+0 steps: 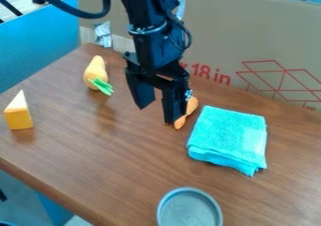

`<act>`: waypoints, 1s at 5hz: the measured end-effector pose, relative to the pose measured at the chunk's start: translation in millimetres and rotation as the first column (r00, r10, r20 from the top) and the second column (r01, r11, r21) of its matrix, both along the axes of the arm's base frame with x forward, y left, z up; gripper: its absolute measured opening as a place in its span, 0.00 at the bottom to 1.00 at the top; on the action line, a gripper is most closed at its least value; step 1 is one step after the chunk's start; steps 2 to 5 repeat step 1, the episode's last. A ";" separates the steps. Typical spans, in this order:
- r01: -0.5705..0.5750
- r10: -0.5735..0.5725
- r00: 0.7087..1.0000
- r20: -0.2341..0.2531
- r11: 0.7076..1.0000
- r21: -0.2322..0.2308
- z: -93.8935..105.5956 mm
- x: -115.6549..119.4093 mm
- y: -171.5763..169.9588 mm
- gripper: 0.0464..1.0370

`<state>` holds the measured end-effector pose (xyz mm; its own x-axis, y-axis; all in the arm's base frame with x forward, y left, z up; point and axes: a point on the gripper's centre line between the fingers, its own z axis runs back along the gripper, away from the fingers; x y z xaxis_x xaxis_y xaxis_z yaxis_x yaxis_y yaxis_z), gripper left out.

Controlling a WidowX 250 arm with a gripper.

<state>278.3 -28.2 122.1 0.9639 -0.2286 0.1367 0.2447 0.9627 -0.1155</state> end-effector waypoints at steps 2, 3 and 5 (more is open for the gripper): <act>0.000 0.000 1.000 0.000 1.000 0.000 0.0 0.0 0.0 0.96; 0.000 0.000 1.000 0.000 1.000 0.000 0.0 0.0 0.0 0.96; 0.000 0.000 1.000 0.000 1.000 0.000 0.0 0.0 0.0 0.96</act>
